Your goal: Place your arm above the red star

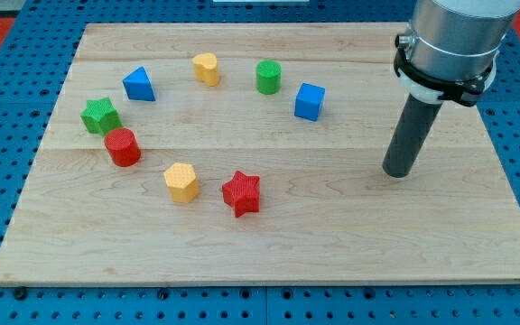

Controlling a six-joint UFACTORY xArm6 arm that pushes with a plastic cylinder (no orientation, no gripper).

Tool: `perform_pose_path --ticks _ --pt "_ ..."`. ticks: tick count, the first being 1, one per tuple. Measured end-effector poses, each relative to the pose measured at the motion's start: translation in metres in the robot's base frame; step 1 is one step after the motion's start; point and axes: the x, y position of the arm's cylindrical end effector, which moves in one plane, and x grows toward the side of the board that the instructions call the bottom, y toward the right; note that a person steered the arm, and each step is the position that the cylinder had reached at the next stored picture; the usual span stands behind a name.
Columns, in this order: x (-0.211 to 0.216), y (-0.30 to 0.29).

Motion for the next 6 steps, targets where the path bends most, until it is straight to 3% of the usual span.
perform_pose_path --ticks 4,6 --pt "0.000 0.005" --pt "-0.010 -0.028"
